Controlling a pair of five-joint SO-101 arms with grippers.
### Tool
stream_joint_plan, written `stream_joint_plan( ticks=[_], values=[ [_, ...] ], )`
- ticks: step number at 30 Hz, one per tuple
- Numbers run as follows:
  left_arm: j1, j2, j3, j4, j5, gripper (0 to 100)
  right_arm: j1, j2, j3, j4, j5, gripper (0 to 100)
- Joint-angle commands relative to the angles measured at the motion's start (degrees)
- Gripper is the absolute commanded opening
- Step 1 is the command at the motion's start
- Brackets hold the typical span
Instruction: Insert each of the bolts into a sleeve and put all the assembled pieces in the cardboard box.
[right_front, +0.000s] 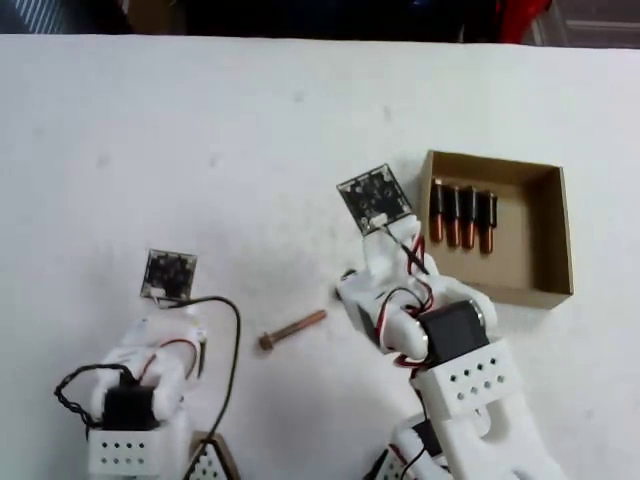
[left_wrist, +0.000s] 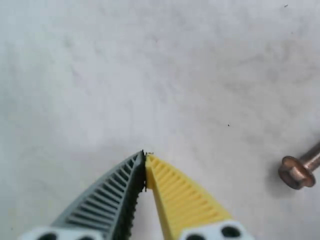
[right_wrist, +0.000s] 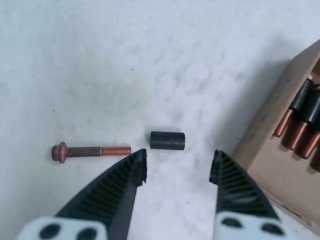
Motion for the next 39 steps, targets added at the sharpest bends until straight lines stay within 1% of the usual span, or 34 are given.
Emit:
stream_joint_plan(
  ticks=[1, 6, 9, 13, 16, 22, 29, 32, 36, 39],
  values=[
    [-0.6, -0.3, -0.1, 0.4, -0.8, 2, 0.0, -0.7, -0.6, -1.0, -0.4, 18.7],
    [-0.6, -0.3, -0.1, 0.4, -0.8, 2, 0.0, -0.5, -0.7, -3.2, -0.4, 18.7],
    [-0.6, -0.3, -0.1, 0.4, -0.8, 2, 0.0, 3.0, -2.6, -3.0, -0.6, 18.7],
    [-0.6, -0.3, -0.1, 0.4, -0.8, 2, 1.3, 12.5, -7.4, -3.3, -4.3, 18.7],
    [-0.6, -0.3, -0.1, 0.4, -0.8, 2, 1.3, 20.5, -11.5, -3.1, -5.5, 18.7],
    [-0.6, -0.3, -0.1, 0.4, -0.8, 2, 1.3, 36.1, -18.5, -3.1, -11.1, 18.7],
    [-0.6, -0.3, -0.1, 0.4, -0.8, 2, 1.3, 48.3, -21.9, -3.0, -25.1, 18.9],
    [-0.6, -0.3, -0.1, 0.4, -0.8, 2, 0.8, 51.0, -22.0, -3.4, -31.0, 18.7],
    [-0.6, -0.3, -0.1, 0.4, -0.8, 2, 1.4, 53.6, -24.2, -3.5, -41.2, 18.7],
    [-0.6, -0.3, -0.1, 0.4, -0.8, 2, 1.3, 55.1, -25.6, -3.5, -45.4, 18.7]
  ],
)
